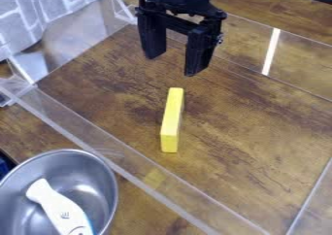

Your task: Move the yellow butter to the left side of the table

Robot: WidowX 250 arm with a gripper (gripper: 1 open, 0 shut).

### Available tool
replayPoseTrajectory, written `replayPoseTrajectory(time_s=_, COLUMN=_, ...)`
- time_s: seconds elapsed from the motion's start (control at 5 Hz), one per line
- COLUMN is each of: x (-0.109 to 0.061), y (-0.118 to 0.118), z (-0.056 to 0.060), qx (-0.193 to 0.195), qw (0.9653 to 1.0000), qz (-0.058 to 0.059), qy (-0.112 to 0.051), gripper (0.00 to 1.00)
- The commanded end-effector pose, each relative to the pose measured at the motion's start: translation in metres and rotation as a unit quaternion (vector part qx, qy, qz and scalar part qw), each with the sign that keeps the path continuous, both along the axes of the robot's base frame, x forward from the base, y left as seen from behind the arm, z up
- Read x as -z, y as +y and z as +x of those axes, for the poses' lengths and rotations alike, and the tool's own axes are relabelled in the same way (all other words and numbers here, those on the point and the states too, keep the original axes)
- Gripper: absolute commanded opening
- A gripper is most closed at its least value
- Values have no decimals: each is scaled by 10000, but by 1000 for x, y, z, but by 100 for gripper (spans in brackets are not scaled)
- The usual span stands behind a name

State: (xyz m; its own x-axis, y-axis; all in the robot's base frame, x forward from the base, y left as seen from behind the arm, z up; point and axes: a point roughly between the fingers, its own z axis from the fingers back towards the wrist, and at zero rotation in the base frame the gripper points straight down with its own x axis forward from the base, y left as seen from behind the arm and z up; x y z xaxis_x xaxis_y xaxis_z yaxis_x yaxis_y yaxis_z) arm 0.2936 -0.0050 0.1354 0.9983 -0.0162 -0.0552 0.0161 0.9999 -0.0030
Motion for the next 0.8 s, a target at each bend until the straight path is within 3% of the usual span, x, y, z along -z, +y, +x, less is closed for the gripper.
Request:
replayPoseTrajectory(time_s=0.0, x=13, y=2, z=1, qx=-151, qw=9998, qz=4, qy=124, gripper=100)
replayPoseTrajectory(time_s=0.2, x=36, y=4, z=0, qx=-290, qw=9992, qz=9, qy=275, gripper=100)
replayPoseTrajectory(time_s=0.6, x=75, y=9, z=1, qx=-419, qw=9983, qz=-66, qy=402, gripper=100)
